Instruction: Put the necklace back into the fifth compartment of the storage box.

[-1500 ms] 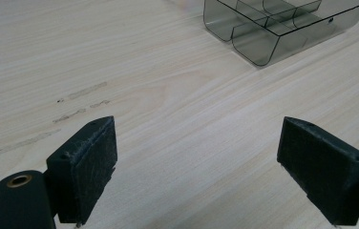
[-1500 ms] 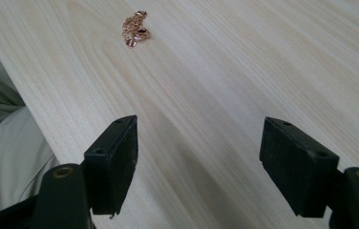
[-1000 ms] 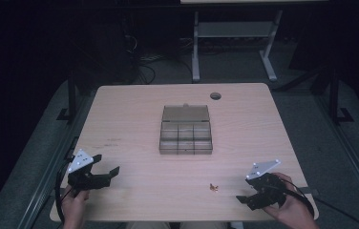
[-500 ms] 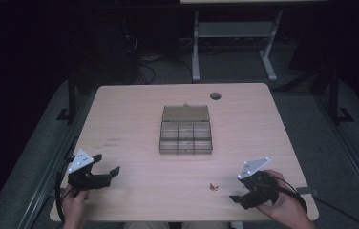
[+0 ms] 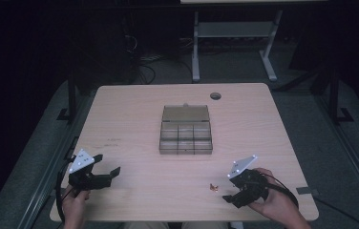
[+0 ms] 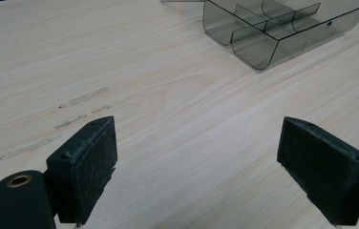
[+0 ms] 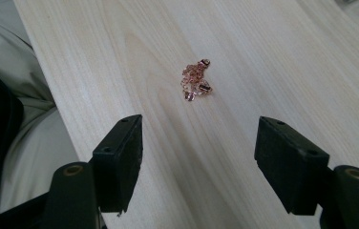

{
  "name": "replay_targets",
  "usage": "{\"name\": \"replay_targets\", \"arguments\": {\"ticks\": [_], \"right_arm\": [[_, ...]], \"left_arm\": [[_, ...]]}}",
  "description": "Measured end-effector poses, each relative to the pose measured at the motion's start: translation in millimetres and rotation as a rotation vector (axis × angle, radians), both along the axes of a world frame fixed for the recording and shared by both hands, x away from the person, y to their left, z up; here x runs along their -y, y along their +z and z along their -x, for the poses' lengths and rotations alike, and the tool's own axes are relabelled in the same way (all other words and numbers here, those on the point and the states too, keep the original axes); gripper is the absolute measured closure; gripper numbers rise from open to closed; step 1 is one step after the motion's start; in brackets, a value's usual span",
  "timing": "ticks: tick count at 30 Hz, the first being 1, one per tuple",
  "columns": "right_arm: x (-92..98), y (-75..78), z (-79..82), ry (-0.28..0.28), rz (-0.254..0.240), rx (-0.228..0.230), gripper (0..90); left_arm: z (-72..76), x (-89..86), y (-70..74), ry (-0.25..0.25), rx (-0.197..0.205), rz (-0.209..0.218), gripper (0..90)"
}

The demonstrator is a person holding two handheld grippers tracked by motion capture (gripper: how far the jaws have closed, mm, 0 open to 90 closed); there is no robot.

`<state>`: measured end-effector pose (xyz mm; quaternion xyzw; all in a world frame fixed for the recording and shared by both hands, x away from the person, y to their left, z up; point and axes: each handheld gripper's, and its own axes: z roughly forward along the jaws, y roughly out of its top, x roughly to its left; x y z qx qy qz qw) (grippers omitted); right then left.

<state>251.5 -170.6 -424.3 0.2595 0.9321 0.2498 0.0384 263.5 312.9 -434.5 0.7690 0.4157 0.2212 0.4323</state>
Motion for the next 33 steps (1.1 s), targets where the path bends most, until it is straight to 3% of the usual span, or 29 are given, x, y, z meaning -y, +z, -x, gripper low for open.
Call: {"name": "replay_targets", "arguments": {"ticks": [11, 23, 33], "right_arm": [[-14.8, -0.6, -8.0, 0.036, 0.034, -0.004, 34.4], [-26.9, 2.8, -16.9, 0.055, 0.047, -0.018, 37.6], [-41.2, 3.1, -21.6, 0.081, 0.103, -0.018, 40.5]], "left_arm": [[0.5, -0.5, 0.5, 0.004, 0.004, 0.014, 13.1], [0.7, 0.6, 1.8, 0.0, 0.01, 0.002, 13.1], [1.0, 0.1, 1.9, 0.007, 0.011, 0.007, 13.1]]}}
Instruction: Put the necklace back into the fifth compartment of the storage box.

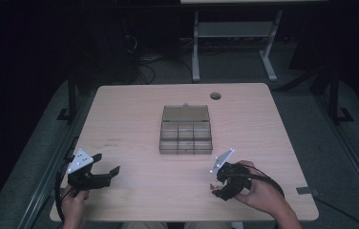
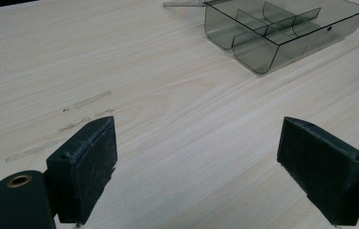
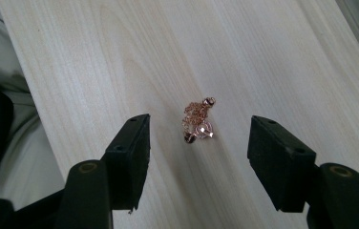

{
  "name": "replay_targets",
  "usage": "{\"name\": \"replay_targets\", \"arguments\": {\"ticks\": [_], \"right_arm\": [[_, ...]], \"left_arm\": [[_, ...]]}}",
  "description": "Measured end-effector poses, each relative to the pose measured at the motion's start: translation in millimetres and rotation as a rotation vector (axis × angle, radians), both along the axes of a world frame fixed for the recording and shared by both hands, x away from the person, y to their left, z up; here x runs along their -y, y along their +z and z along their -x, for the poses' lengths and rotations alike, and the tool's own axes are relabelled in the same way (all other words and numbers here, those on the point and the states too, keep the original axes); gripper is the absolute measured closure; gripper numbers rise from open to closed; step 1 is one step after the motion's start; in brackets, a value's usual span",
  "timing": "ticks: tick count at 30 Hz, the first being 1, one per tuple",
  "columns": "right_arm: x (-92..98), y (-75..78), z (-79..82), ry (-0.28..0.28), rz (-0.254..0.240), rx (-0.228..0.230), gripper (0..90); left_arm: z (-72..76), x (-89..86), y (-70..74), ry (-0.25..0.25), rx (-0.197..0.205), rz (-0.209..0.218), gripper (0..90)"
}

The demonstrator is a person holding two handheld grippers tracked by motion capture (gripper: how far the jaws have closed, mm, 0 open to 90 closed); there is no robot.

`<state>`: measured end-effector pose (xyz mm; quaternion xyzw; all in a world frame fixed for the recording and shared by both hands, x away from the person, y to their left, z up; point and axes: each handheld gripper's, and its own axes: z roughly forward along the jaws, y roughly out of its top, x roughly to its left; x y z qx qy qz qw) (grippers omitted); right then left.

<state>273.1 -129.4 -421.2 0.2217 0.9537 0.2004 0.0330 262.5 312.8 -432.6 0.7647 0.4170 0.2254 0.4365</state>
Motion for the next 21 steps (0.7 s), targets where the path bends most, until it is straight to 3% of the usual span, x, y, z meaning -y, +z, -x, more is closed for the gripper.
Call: {"name": "replay_targets", "arguments": {"ticks": [21], "right_arm": [[-18.7, -7.1, -12.5, 0.015, 0.068, -0.028, 56.9]], "left_arm": [[-0.9, -1.3, 0.4, 0.002, 0.003, -0.006, 13.1]]}}
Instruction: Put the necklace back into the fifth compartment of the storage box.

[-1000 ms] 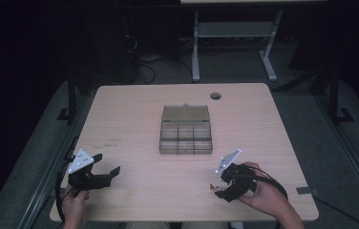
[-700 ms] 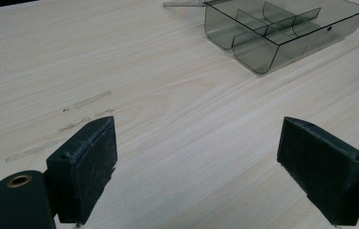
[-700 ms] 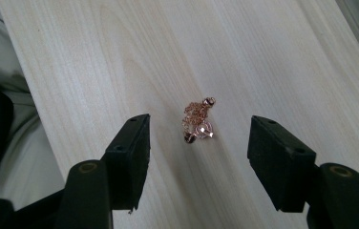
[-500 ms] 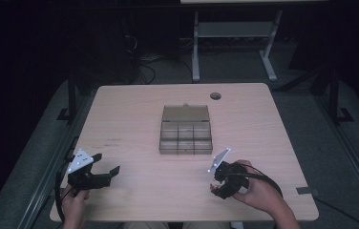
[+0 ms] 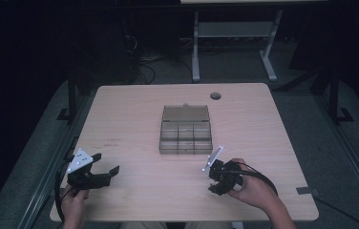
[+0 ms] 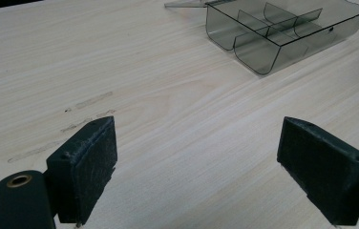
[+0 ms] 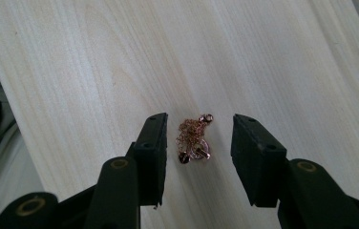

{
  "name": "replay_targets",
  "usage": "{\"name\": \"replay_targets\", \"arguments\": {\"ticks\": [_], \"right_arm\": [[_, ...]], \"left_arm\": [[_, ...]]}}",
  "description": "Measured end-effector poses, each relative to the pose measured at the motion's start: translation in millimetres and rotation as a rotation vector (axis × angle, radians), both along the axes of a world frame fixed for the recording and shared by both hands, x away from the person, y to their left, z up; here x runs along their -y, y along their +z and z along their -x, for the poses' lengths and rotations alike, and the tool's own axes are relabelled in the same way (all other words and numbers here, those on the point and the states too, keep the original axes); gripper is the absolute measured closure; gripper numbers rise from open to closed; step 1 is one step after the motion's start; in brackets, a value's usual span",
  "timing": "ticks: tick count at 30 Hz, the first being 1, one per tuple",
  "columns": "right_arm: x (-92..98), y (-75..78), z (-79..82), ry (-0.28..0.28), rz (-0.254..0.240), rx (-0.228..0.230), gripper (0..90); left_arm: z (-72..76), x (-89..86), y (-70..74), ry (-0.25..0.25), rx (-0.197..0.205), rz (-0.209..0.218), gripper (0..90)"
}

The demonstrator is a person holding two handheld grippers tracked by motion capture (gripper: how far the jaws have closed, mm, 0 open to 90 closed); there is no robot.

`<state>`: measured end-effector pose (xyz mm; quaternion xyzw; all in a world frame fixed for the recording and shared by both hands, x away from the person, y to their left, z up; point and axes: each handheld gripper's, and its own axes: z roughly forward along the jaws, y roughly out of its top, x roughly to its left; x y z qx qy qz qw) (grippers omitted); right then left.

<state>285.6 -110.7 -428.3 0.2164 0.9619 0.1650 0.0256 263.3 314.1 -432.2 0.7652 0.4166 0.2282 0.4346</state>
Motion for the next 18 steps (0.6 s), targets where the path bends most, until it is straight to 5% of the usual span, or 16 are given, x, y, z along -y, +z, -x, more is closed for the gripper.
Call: {"name": "replay_targets", "arguments": {"ticks": [18], "right_arm": [[-15.8, -5.0, -1.4, 0.021, 0.077, 0.001, 70.6]], "left_arm": [[-0.4, -0.7, 0.5, 0.007, 0.004, 0.008, 13.1]]}}
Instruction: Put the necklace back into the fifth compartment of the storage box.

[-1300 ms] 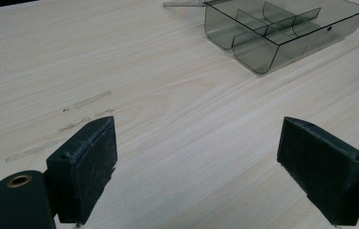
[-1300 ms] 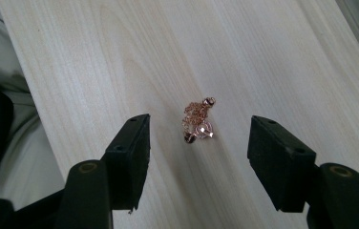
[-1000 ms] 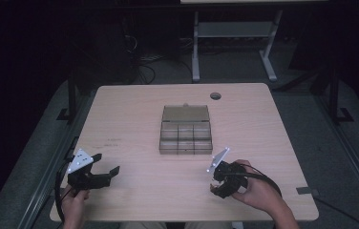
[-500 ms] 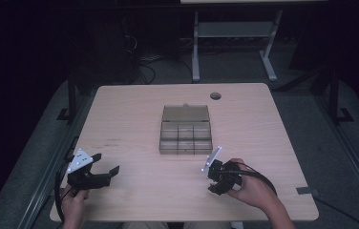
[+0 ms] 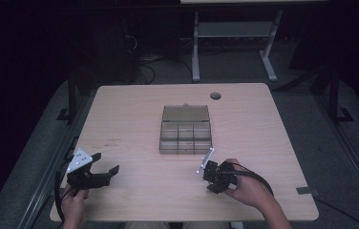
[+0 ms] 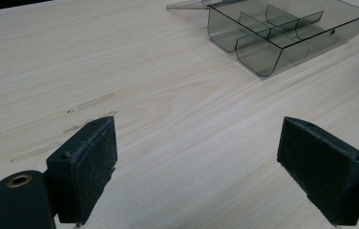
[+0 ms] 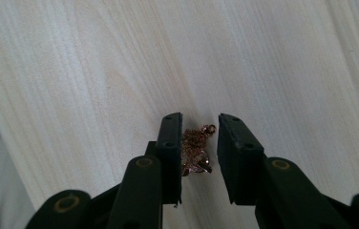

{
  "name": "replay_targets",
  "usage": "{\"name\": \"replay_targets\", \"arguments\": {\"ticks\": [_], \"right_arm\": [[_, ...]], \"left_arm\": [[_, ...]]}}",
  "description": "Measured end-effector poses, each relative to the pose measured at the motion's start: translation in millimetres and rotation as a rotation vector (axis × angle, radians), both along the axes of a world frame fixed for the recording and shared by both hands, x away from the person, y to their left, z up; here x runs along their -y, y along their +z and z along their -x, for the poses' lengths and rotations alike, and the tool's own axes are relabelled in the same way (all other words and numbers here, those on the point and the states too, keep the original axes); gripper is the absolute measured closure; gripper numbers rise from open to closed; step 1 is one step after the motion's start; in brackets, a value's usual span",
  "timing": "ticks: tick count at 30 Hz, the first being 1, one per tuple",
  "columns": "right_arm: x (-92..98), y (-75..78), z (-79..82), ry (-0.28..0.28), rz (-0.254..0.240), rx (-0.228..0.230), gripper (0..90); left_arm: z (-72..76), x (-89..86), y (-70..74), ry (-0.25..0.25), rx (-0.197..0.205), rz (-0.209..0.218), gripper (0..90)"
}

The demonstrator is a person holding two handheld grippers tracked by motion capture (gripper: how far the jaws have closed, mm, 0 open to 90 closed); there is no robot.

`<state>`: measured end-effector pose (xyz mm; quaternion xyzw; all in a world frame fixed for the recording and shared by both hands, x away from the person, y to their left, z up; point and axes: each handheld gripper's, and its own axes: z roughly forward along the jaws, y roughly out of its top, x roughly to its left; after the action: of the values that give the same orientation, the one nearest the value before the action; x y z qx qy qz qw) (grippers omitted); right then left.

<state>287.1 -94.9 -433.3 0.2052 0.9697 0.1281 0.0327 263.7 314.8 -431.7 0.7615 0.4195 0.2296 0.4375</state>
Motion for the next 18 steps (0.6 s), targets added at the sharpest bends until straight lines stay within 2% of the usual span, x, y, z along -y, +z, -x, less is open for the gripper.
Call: {"name": "replay_targets", "arguments": {"ticks": [4, 18], "right_arm": [[-3.7, -2.6, -1.7, 0.015, 0.043, 0.0, 72.7], [-8.7, -3.2, -4.2, 0.018, 0.073, -0.032, 83.2]], "left_arm": [[0.3, -0.5, 0.1, 0.001, 0.0, 0.0, 13.1], [0.1, -0.3, -0.4, 0.0, -0.002, 0.001, 13.1]]}}
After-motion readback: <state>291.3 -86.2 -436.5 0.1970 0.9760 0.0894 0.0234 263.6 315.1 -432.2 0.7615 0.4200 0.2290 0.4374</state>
